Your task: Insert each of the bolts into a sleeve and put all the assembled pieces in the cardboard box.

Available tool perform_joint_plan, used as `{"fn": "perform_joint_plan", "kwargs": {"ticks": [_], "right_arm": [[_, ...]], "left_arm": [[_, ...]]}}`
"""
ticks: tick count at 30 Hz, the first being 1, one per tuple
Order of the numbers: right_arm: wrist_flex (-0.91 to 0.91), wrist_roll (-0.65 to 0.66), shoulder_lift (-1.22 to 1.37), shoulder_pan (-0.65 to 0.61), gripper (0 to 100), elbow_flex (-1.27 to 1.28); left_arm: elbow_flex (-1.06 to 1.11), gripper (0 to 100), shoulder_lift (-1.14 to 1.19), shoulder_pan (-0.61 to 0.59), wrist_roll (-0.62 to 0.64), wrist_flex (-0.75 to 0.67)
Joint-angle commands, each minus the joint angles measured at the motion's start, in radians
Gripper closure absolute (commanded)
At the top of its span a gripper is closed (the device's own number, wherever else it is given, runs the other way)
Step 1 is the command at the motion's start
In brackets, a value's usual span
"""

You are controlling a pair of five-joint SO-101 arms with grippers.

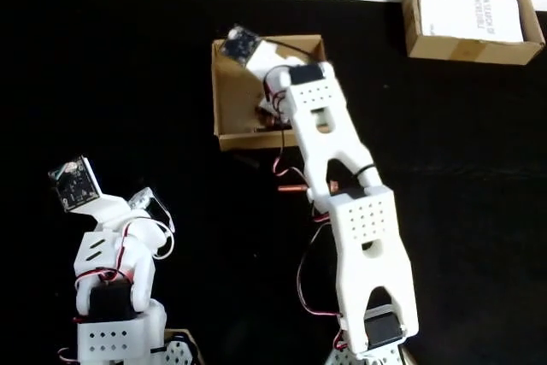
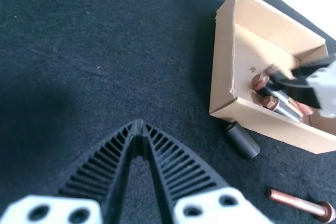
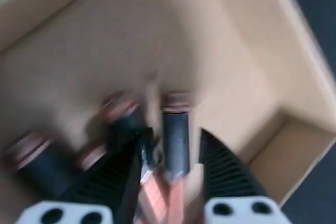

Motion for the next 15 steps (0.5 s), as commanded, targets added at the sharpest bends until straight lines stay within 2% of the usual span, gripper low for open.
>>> {"fn": "perform_joint_plan", "kwargs": {"ticks": [1, 9, 13, 15], "right_arm": [[0.223, -0.135, -0.142, -0.041, 83.9, -0.091], [0.607, -0.328, -0.297, -0.133, 83.9, -0.154], [0.627, -0.468, -0.338, -0.197, 83.9, -0.105], [0.627, -0.479, -0.338, -0.223, 83.9, -0.042]], "left_arm": [[0.018, 99, -0.005, -0.001, 0.003, -0.006], [0.018, 99, -0.005, -0.002, 0.003, -0.006], [0.018, 99, -0.005, -0.007, 0.003, -0.006], [0.018, 99, -0.005, -0.008, 0.003, -0.006]]}}
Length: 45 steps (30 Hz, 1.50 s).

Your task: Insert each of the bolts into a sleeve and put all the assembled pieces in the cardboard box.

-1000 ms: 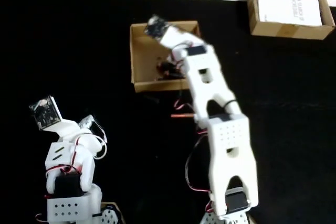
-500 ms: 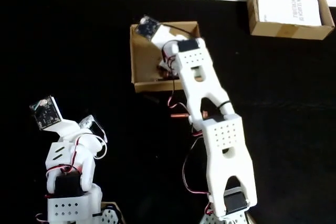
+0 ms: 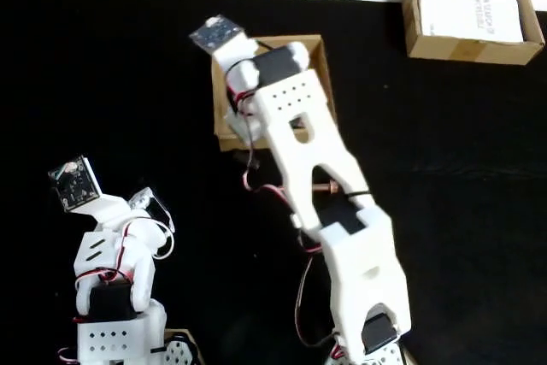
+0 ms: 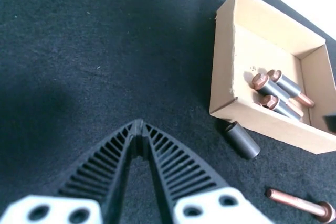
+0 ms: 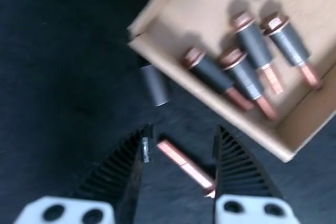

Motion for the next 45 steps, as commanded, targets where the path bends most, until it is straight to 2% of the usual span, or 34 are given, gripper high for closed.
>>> {"fn": "perform_joint_plan", "kwargs": {"ticks": [1, 4, 13, 15, 21, 30, 32, 34, 37, 40, 45], "right_arm": [[0.016, -0.037, -0.071, -0.041, 83.9, 0.087], [-0.027, -0.04, -0.07, -0.062, 83.9, 0.211], [-0.344, -0.032, -0.07, -0.03, 83.9, 0.449], [-0.4, -0.025, -0.07, -0.03, 83.9, 0.469], [-0.507, 0.106, -0.068, -0.03, 83.9, 0.526], [-0.613, 0.106, 0.087, 0.001, 84.4, 0.545], [-0.644, 0.101, 0.125, 0.007, 90.6, 0.545], [-0.653, 0.1, 0.143, 0.013, 99.8, 0.545], [-0.644, 0.098, 0.099, 0.031, 99.5, 0.542], [-0.549, 0.095, -0.044, 0.036, 99.1, 0.475], [-0.352, -0.091, -0.326, 0.036, 99.1, 0.269]], "left_arm": [[0.018, 99, -0.005, -0.008, 0.003, -0.006], [0.018, 99, -0.005, -0.027, 0.003, -0.006], [0.018, 99, -0.005, -0.035, 0.003, -0.006], [0.018, 99, -0.005, -0.035, 0.003, -0.006], [0.018, 99, -0.005, -0.035, 0.003, -0.006], [0.018, 99, -0.005, -0.035, 0.003, -0.006], [0.018, 99, -0.005, -0.035, 0.003, -0.006], [0.018, 99, -0.005, -0.035, 0.003, -0.006], [0.018, 99, -0.005, -0.035, 0.003, -0.006], [0.018, 99, -0.005, -0.033, 0.003, -0.006], [0.018, 99, 0.002, -0.028, 0.003, -0.006]]}}
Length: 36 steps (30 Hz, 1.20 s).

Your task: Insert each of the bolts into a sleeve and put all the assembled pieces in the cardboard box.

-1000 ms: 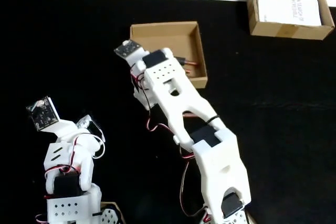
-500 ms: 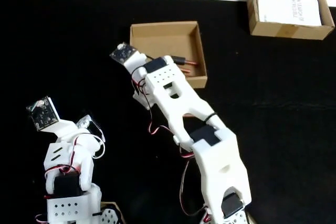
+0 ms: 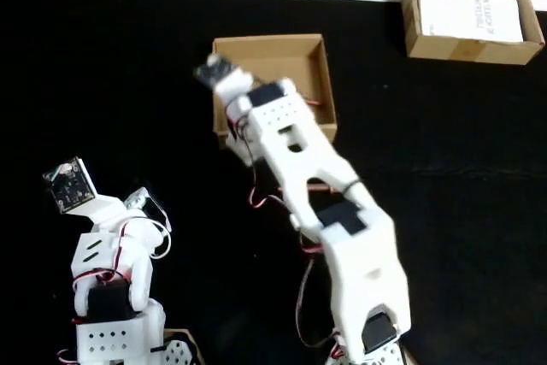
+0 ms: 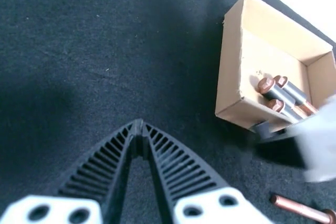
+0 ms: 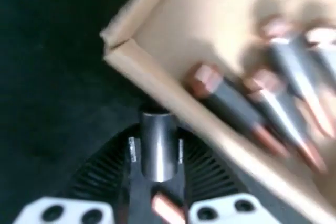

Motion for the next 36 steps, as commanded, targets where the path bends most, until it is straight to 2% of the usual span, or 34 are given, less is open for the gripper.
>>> {"fn": "perform_joint_plan", "kwargs": {"ticks": [1, 9, 12, 17, 23, 27, 36], "right_arm": [[0.125, -0.121, -0.292, 0.021, 99.1, -0.205], [0.441, -0.226, -0.656, 0.021, 99.1, -0.371], [0.461, -0.265, -0.78, 0.065, 99.1, -0.351], [0.461, -0.281, -1.029, 0.142, 99.1, -0.16], [0.455, -0.279, -1.4, 0.269, 99.1, 0.262], [0.348, -0.279, -1.621, 0.367, 99.1, 0.522], [-0.127, -0.273, -2.1, 0.605, 99.1, 1.207]], "left_arm": [[0.016, 99, 0.002, 0.001, 0.003, -0.006], [0.016, 99, 0.004, 0.001, 0.003, -0.005], [0.016, 99, 0.004, 0.001, 0.003, -0.002], [0.016, 99, 0.004, 0.001, 0.003, 0.002], [0.016, 99, 0.005, 0.016, -0.064, 0.034], [0.016, 99, 0.005, 0.031, -0.072, 0.078], [0.016, 99, -0.004, 0.031, -0.072, 0.075]]}}
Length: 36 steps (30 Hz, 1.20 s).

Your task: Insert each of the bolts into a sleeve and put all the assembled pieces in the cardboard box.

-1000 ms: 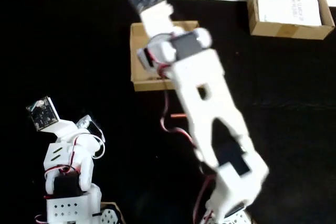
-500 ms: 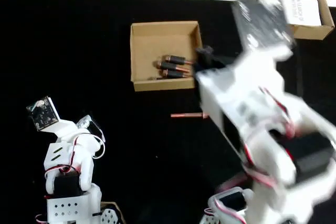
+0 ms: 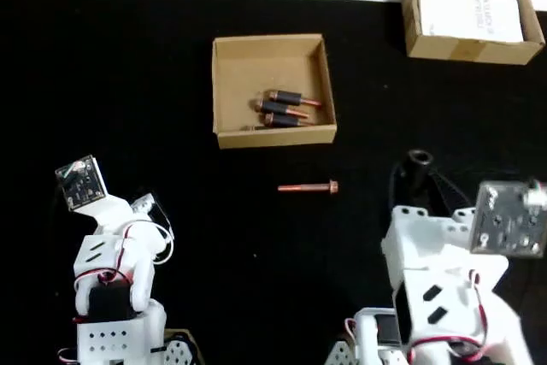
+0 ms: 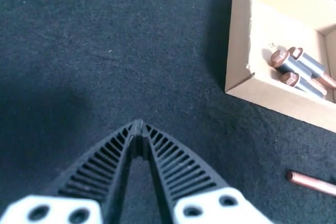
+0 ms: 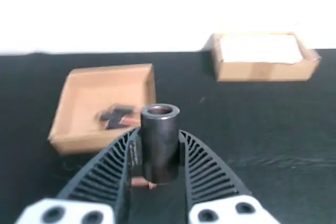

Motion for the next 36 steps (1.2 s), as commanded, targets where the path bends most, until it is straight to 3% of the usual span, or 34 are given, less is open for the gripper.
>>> {"fn": "perform_joint_plan", "kwargs": {"ticks": [1, 8, 18, 23, 27, 32, 36], "right_arm": [[-0.217, 0.002, -0.183, 0.068, 99.1, 0.291], [-0.595, -0.005, -0.381, 0.26, 99.1, 0.682], [-1.058, 0.0, -0.371, 0.504, 99.1, 1.056], [-1.288, 0.002, -0.371, 0.564, 99.1, 1.254], [-1.283, 0.002, -0.364, 0.585, 99.1, 1.271], [-1.282, 0.002, -0.363, 0.595, 99.1, 1.27], [-1.282, 0.0, -0.361, 0.639, 99.1, 1.27]], "left_arm": [[0.016, 99, -0.004, 0.013, -0.003, 0.0], [-0.013, 99, 0.004, 0.016, -0.002, 0.002], [-0.209, 99, 0.084, 0.22, -0.032, 0.084], [-0.515, 99, 0.446, 0.228, -0.034, 0.087], [-0.829, 99, 0.808, 0.266, -0.038, 0.132], [-1.167, 99, 1.185, 0.426, -0.14, 0.278], [-1.342, 99, 1.448, 0.535, -0.15, 0.304]]}}
